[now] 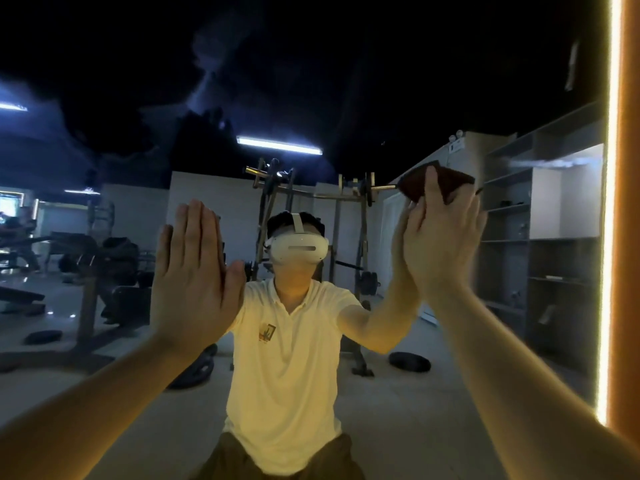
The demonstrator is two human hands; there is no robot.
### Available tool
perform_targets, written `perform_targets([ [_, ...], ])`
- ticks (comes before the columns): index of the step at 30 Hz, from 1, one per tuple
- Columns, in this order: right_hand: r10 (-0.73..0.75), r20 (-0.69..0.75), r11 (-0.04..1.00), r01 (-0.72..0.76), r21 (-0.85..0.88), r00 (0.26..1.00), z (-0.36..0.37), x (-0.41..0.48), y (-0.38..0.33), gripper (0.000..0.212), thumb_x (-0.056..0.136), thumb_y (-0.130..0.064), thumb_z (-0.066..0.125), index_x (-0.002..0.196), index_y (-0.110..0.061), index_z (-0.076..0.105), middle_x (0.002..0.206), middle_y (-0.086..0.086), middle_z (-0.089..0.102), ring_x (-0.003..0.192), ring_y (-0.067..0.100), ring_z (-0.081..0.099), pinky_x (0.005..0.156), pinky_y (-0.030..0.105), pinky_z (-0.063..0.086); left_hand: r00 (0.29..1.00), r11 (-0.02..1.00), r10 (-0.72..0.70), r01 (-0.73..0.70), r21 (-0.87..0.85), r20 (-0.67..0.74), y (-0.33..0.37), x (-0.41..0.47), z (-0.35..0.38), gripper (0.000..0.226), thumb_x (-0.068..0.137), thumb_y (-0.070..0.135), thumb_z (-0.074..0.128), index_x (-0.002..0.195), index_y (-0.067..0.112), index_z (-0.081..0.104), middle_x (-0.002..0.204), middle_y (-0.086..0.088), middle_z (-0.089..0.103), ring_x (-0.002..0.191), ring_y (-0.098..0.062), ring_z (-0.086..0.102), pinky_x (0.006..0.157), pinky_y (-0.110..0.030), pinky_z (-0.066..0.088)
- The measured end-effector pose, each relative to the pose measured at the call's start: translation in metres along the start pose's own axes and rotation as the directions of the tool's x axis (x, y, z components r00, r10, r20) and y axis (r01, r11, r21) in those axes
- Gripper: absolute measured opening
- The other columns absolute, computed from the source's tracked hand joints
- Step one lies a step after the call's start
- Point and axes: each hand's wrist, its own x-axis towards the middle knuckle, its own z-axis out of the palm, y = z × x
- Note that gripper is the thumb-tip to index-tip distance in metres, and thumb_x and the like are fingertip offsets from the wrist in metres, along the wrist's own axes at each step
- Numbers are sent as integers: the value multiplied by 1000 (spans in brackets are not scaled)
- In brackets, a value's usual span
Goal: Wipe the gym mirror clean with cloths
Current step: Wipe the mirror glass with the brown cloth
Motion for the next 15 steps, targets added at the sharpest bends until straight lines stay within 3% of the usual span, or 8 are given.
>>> perform_targets([
  [3, 87, 42, 990, -92, 110, 995, 6, -42, -69, 60, 103, -43, 26, 158, -21, 36, 130, 20, 47, 114, 30, 49, 99, 41, 40, 1000, 1000, 2, -2, -4, 19, -1, 0, 2, 75, 106, 45, 24, 162, -5, 12, 170, -25, 10, 160, -35, 5, 129, -55, 9],
  [7, -226, 97, 944, 194, 267, 969, 1, -107, -123, 55, 102, -39, 49, 153, -17, 41, 112, 12, 46, 97, 20, 47, 88, 35, 42, 998, 999, 25, -23, -38, 53, -7, -2, 2, 74, 107, 43, 24, 162, -4, 11, 171, -23, 8, 160, -32, 3, 129, -55, 9],
  [8, -368, 125, 904, 324, 280, 921, -2, -122, -125, 55, 101, -37, 51, 151, -16, 43, 112, 11, 46, 97, 21, 48, 88, 36, 44, 998, 998, 30, -27, -48, 61, -9, -2, 1, 73, 107, 42, 25, 163, -3, 11, 171, -22, 7, 160, -31, 3, 129, -54, 9],
  [10, -676, 198, 733, 623, 274, 709, -11, -137, -116, 49, 101, -33, 49, 147, -17, 49, 111, 11, 52, 98, 24, 53, 88, 40, 49, 996, 997, 44, -39, -64, 75, -13, -4, -3, 72, 107, 40, 27, 163, -2, 10, 172, -21, 7, 161, -30, 2, 129, -53, 8],
  [11, -747, 240, 665, 701, 260, 620, -14, -134, -105, 42, 101, -34, 46, 140, -21, 55, 107, 8, 57, 95, 23, 56, 86, 41, 50, 995, 997, 50, -45, -64, 83, -13, -4, -3, 72, 106, 40, 27, 163, -2, 10, 172, -21, 6, 161, -30, 2, 129, -53, 8],
  [12, -741, 264, 672, 690, 269, 618, -17, -125, -91, 31, 102, -37, 44, 126, -27, 62, 98, 3, 61, 88, 19, 58, 81, 40, 51, 996, 997, 46, -41, -62, 83, -12, -4, -4, 72, 106, 39, 26, 163, -2, 10, 172, -21, 6, 161, -30, 2, 129, -53, 8],
  [13, -681, 301, 733, 621, 279, 668, -18, -114, -72, 24, 103, -42, 45, 112, -31, 65, 89, -1, 61, 80, 17, 58, 75, 39, 50, 997, 998, 31, -27, -64, 68, -9, -5, -4, 72, 106, 39, 26, 163, -3, 10, 171, -22, 7, 161, -31, 3, 129, -54, 8],
  [15, -507, 261, 862, 486, 143, 822, -20, -88, -30, 30, 101, -40, 53, 124, -25, 63, 94, 8, 60, 81, 23, 57, 74, 40, 48, 1000, 996, 10, -8, -87, 26, -1, -7, -3, 72, 105, 39, 27, 162, -4, 14, 171, -23, 12, 160, -32, 7, 129, -55, 10],
])
